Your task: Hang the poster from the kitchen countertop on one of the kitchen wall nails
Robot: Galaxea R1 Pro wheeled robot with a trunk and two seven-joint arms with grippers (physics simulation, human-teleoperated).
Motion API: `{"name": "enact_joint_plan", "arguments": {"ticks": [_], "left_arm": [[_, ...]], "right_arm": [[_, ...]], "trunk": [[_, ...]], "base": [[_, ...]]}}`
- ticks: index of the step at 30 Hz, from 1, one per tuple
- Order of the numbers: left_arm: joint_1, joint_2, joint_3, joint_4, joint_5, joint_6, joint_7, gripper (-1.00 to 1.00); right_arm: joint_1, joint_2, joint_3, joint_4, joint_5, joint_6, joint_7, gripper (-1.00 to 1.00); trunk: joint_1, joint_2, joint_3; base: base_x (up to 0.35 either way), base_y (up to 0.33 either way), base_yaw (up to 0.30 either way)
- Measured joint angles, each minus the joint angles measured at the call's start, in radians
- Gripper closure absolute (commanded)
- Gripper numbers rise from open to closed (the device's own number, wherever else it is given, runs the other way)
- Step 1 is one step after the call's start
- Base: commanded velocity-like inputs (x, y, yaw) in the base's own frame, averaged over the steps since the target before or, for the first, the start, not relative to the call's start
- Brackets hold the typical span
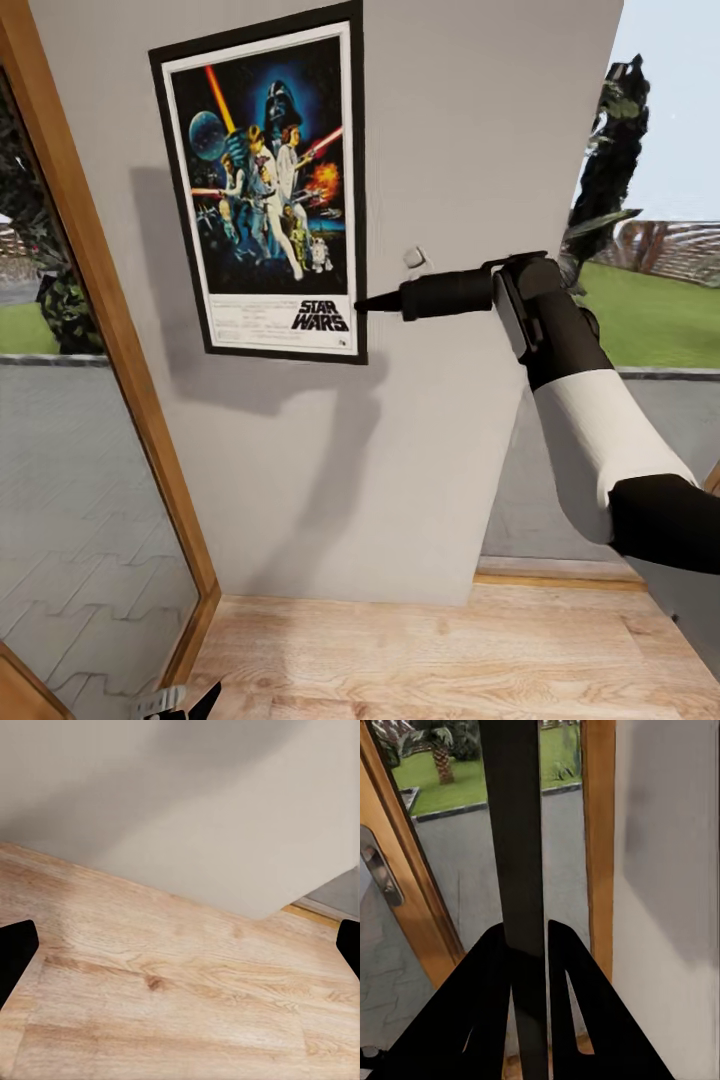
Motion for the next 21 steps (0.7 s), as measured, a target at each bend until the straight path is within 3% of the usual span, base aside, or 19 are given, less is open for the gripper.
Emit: {"name": "enact_joint_plan", "arguments": {"ticks": [5, 7, 15, 21], "left_arm": [[0.0, 0.0, 0.0, 0.0, 0.0, 0.0, 0.0, -1.0], [0.0, 0.0, 0.0, 0.0, 0.0, 0.0, 0.0, -1.0], [0.0, 0.0, 0.0, 0.0, 0.0, 0.0, 0.0, -1.0], [0.0, 0.0, 0.0, 0.0, 0.0, 0.0, 0.0, -1.0]], "right_arm": [[0.002, -0.011, -0.035, -0.001, -0.001, -0.003, 0.001, 1.0], [0.006, -0.012, -0.041, -0.001, -0.002, -0.041, 0.009, 1.0], [0.01, -0.021, -0.046, 0.003, 0.001, -0.099, 0.056, 1.0], [0.012, -0.046, -0.046, 0.024, 0.001, -0.105, 0.061, 1.0]], "trunk": [[0.0, 0.0, 0.0], [0.0, 0.0, 0.0], [0.0, 0.0, 0.0], [0.0, 0.0, 0.0]], "base": [[0.0, 0.0, 0.0], [0.0, 0.0, 0.0], [0.0, 0.0, 0.0], [0.0, 0.0, 0.0]]}}
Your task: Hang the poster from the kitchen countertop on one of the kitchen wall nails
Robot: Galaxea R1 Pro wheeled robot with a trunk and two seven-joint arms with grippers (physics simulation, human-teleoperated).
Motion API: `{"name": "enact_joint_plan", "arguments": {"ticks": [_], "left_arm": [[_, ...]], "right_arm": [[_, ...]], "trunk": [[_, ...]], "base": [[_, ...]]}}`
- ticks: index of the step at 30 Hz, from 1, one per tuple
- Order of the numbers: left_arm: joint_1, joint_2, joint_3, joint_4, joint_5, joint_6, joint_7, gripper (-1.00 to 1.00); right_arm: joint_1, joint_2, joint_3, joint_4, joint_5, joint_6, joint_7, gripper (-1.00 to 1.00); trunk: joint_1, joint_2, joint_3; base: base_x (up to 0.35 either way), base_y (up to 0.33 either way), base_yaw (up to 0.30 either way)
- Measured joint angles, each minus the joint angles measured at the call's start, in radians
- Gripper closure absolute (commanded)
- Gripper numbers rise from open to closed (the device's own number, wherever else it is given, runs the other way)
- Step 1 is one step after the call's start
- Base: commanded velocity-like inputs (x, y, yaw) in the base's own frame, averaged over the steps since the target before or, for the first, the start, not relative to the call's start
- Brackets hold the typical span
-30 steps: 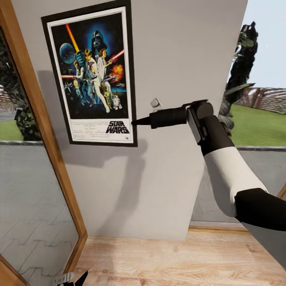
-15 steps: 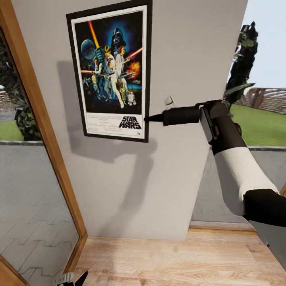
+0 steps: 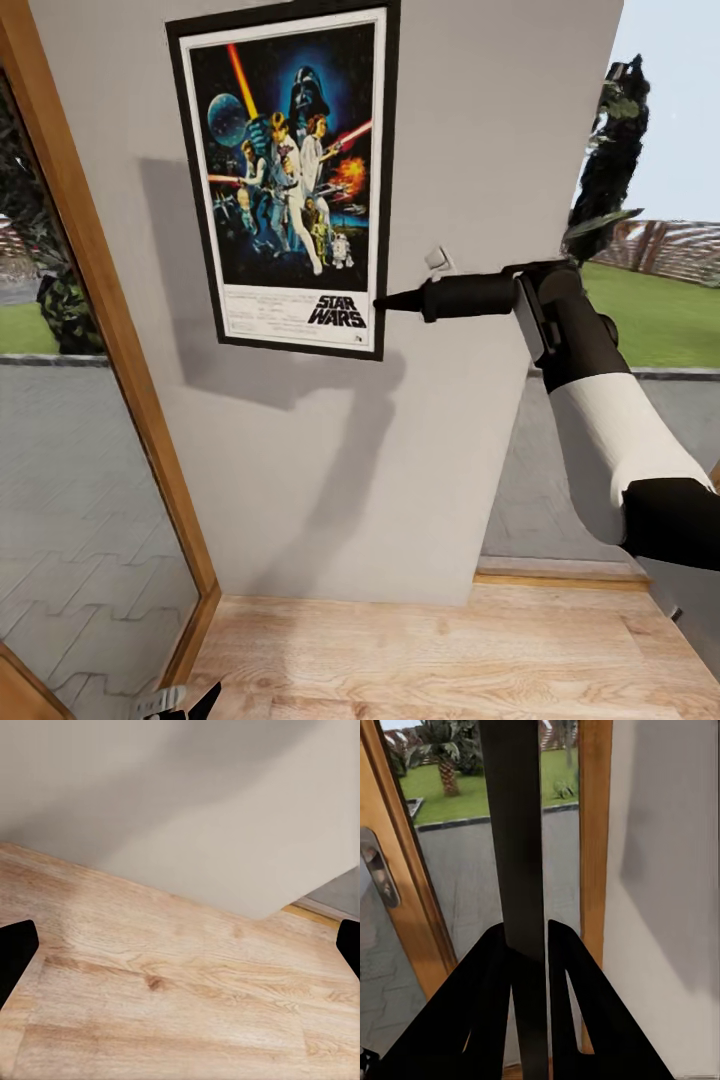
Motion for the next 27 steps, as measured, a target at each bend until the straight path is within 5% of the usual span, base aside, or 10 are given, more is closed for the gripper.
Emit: {"name": "enact_joint_plan", "arguments": {"ticks": [27], "left_arm": [[0.0, 0.001, 0.0, 0.0, 0.0, 0.0, 0.0, -1.0]], "right_arm": [[0.002, -0.017, 0.0, 0.065, -0.001, -0.053, 0.0, 1.0]], "trunk": [[0.0, 0.0, 0.0]], "base": [[0.0, 0.0, 0.0]]}}
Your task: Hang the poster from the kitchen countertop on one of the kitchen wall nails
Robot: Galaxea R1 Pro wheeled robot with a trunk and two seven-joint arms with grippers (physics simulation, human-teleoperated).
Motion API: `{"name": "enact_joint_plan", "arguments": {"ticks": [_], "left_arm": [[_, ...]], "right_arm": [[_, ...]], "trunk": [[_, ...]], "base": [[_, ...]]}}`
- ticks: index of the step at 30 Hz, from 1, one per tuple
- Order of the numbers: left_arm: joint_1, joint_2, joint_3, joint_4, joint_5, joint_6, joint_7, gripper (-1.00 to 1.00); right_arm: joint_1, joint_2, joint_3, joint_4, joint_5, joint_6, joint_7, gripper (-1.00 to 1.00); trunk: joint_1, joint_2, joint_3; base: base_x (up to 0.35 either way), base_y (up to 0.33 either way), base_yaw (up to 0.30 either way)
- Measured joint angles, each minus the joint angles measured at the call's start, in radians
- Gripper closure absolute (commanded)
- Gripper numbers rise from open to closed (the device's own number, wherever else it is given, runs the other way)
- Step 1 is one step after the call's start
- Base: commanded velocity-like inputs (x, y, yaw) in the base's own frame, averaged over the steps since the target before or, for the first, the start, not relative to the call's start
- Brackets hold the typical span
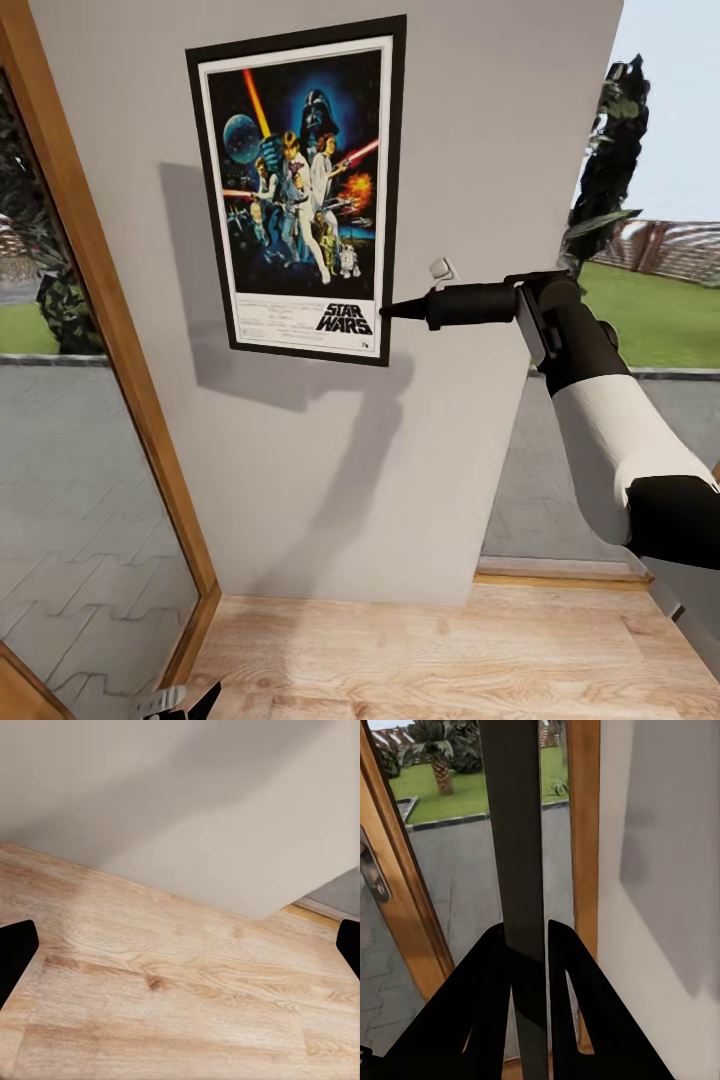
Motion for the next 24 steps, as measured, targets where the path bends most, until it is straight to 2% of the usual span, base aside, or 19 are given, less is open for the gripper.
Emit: {"name": "enact_joint_plan", "arguments": {"ticks": [16, 24], "left_arm": [[0.0, 0.001, 0.0, 0.0, 0.0, 0.0, 0.0, -1.0], [0.0, 0.001, 0.0, 0.0, 0.0, 0.0, 0.0, -1.0]], "right_arm": [[0.0, 0.0, 0.0, 0.001, 0.0, 0.0, -0.001, 1.0], [0.0, 0.0, 0.0, 0.002, 0.0, 0.0, -0.001, 1.0]], "trunk": [[0.0, 0.0, 0.0], [0.0, 0.0, 0.0]], "base": [[0.002, 0.0, 0.0], [0.225, 0.0, 0.0]]}}
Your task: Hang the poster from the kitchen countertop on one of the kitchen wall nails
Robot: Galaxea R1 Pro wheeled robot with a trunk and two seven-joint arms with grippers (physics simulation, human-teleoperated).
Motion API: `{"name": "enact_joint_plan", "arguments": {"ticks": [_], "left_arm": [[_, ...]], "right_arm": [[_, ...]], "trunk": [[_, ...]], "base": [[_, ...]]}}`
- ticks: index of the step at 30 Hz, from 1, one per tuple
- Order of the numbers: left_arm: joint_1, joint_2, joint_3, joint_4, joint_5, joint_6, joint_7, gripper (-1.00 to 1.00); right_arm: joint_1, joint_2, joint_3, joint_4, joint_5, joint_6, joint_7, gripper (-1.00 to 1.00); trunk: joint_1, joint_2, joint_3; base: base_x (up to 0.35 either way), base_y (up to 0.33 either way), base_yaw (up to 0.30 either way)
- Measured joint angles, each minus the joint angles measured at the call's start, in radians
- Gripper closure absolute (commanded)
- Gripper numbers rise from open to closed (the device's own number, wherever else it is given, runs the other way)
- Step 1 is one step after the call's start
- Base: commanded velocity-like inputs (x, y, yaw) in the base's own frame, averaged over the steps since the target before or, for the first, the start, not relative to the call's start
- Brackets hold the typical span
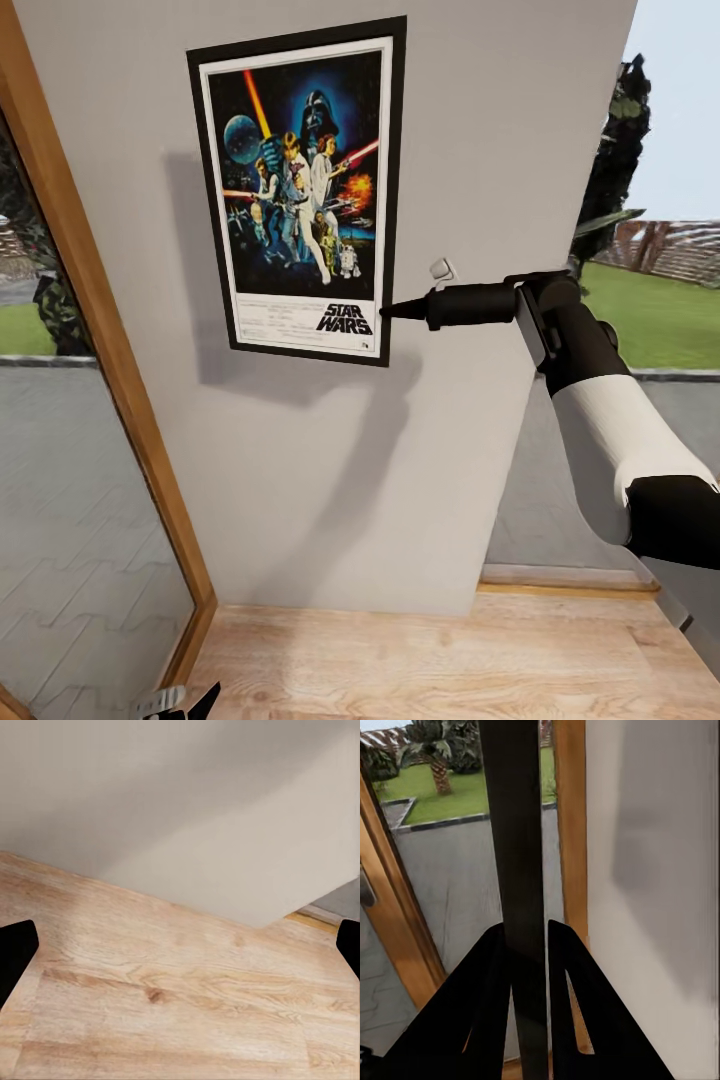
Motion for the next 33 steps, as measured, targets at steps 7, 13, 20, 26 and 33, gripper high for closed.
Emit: {"name": "enact_joint_plan", "arguments": {"ticks": [7, 13, 20, 26, 33], "left_arm": [[0.0, 0.0, 0.0, 0.0, 0.0, 0.0, 0.0, -1.0], [0.0, 0.0, 0.0, 0.0, 0.0, 0.0, 0.0, -1.0], [0.0, 0.0, 0.0, 0.0, 0.0, 0.0, 0.0, -1.0], [0.0, 0.0, 0.0, 0.0, 0.0, 0.0, 0.0, -1.0], [0.0, 0.0, 0.0, 0.0, 0.0, 0.0, 0.0, -1.0]], "right_arm": [[0.0, 0.0, 0.001, 0.001, -0.001, 0.0, 0.001, 1.0], [0.0, 0.001, -0.001, 0.019, -0.034, 0.0, 0.026, 1.0], [0.0, 0.001, -0.003, 0.048, -0.089, -0.001, 0.047, 1.0], [0.0, 0.001, -0.003, 0.05, -0.092, -0.001, 0.048, 1.0], [0.0, 0.001, -0.003, 0.05, -0.092, -0.001, 0.047, 1.0]], "trunk": [[0.0, 0.0, 0.0], [0.0, 0.0, 0.0], [0.0, 0.0, 0.0], [0.0, 0.0, 0.0], [0.0, 0.0, 0.0]], "base": [[0.281, 0.0, 0.0], [0.07, 0.0, 0.0], [0.006, 0.0, 0.0], [0.0, 0.0, 0.0], [0.0, 0.0, 0.0]]}}
